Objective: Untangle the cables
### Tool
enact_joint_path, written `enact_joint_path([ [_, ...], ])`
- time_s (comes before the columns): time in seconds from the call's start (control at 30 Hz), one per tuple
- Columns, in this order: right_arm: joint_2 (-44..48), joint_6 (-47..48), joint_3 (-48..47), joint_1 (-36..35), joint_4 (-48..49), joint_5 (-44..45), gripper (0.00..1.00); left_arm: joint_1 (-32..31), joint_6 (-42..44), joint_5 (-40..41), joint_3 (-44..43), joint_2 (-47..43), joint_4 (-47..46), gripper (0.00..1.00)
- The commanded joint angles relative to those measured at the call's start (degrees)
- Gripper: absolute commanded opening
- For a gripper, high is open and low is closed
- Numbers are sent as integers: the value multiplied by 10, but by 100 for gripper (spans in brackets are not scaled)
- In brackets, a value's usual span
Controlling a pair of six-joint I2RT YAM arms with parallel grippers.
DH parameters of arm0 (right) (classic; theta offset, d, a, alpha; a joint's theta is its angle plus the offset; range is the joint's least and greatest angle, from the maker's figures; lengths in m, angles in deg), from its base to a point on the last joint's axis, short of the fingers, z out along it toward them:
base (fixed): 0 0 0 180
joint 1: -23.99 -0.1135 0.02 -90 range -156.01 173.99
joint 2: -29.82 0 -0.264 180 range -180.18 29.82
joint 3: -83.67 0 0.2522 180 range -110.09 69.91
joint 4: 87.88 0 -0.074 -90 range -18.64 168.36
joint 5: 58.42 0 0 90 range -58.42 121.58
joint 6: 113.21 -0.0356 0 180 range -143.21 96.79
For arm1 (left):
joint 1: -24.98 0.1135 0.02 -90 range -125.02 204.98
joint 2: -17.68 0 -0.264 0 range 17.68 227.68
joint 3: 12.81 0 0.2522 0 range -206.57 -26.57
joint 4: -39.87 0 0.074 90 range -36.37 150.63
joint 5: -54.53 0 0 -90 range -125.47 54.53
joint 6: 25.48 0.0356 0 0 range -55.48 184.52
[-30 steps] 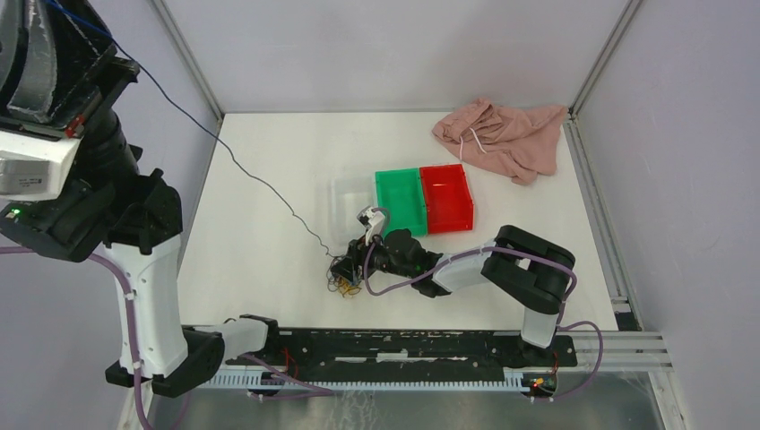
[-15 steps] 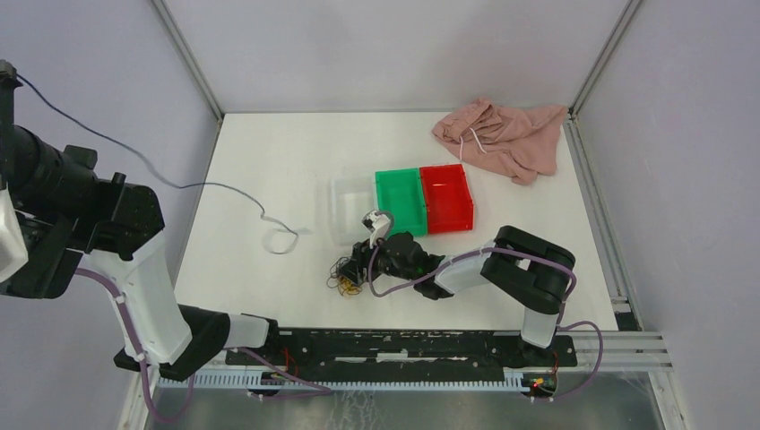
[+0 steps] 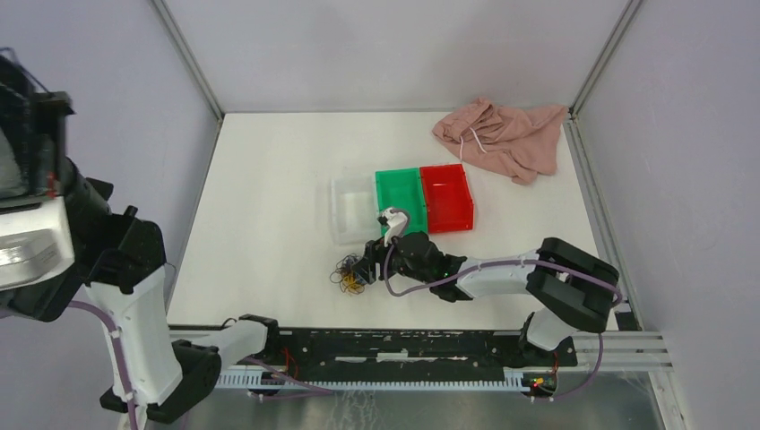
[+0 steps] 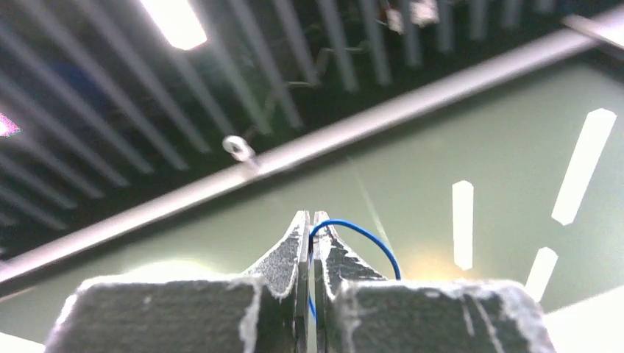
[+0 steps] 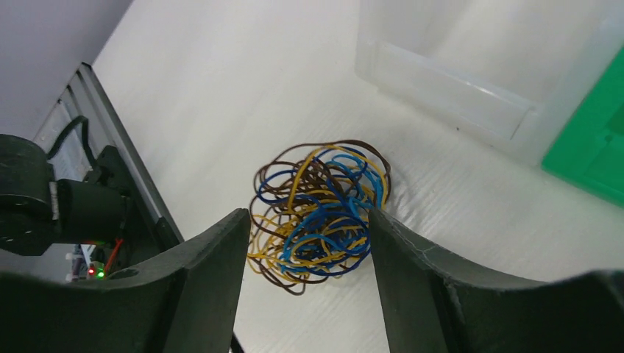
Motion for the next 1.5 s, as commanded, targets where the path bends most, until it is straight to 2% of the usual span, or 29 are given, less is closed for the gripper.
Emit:
enact_joint_path([
  [0.0,76,26,-37,-3,-38,-4,69,-1,-35,-144,140,-73,147,6],
  [0.1,116,46,-71,-3,-85,-19,75,-1,-7,-214,215,-107,232,6],
  [0.2,140,73,-118,-3,-136,-42,77,-1,1,-232,273,-130,276,6],
  [0.43,139,117,-212,-1,-165,-78,77,-1,-52,-266,362,-157,308,6],
  [0.6,109,112,-267,13,-174,-79,73,-1,-78,-271,401,-157,317,5],
  [0.8,96,94,-275,40,-166,-59,72,-1,-112,-252,395,-128,314,4],
  [1.0,81,96,-302,71,-250,34,72,-1,-123,-236,393,-111,293,3],
  [1.13,83,87,-305,98,-295,65,72,-1,-116,-225,393,-107,279,3],
  [1.47,91,57,-292,143,-338,61,72,-1,-120,-207,386,-73,230,3],
])
